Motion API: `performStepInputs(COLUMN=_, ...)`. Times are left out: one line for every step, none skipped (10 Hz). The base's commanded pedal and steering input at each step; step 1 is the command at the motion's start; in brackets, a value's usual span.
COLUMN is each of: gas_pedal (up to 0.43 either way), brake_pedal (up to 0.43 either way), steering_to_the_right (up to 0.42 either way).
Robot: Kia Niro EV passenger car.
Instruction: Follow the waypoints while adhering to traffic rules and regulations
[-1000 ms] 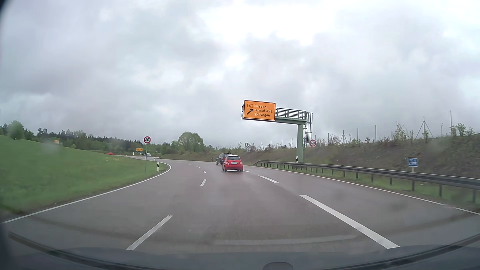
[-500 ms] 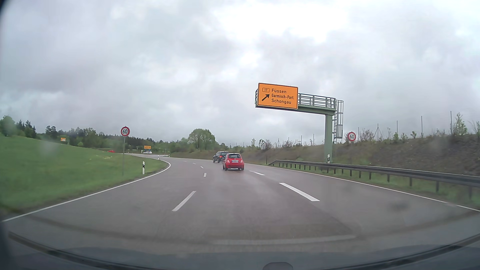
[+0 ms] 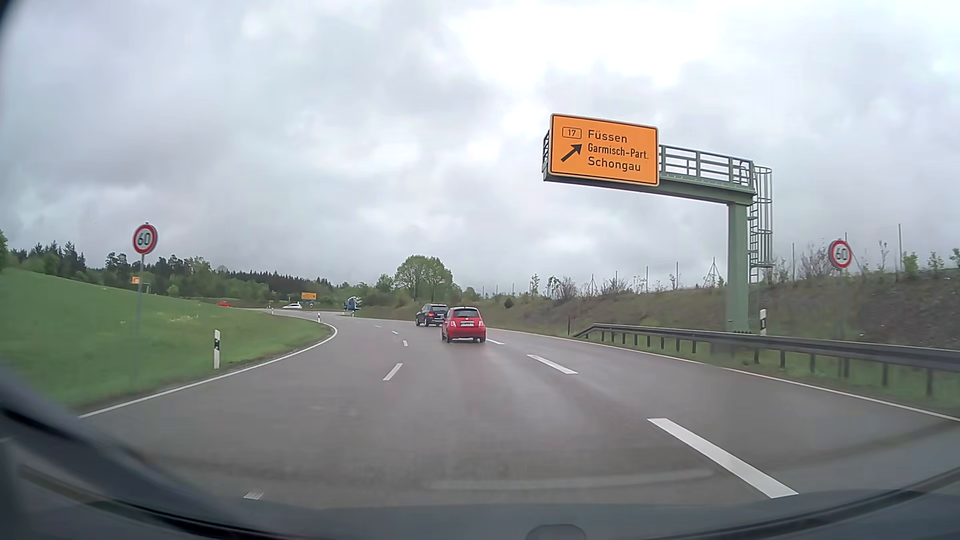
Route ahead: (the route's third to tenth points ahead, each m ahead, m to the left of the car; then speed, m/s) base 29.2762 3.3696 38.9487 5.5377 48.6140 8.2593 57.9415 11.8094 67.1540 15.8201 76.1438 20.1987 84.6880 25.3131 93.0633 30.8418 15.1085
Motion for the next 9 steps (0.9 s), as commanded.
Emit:
performStepInputs(gas_pedal=0.197, brake_pedal=0.0, steering_to_the_right=-0.03)
performStepInputs(gas_pedal=0.197, brake_pedal=0.0, steering_to_the_right=-0.032)
performStepInputs(gas_pedal=0.197, brake_pedal=0.0, steering_to_the_right=-0.033)
performStepInputs(gas_pedal=0.197, brake_pedal=0.0, steering_to_the_right=-0.033)
performStepInputs(gas_pedal=0.197, brake_pedal=0.0, steering_to_the_right=-0.033)
performStepInputs(gas_pedal=0.197, brake_pedal=0.0, steering_to_the_right=-0.033)
performStepInputs(gas_pedal=0.197, brake_pedal=0.0, steering_to_the_right=-0.033)
performStepInputs(gas_pedal=0.197, brake_pedal=0.0, steering_to_the_right=-0.033)
performStepInputs(gas_pedal=0.197, brake_pedal=0.0, steering_to_the_right=-0.033)
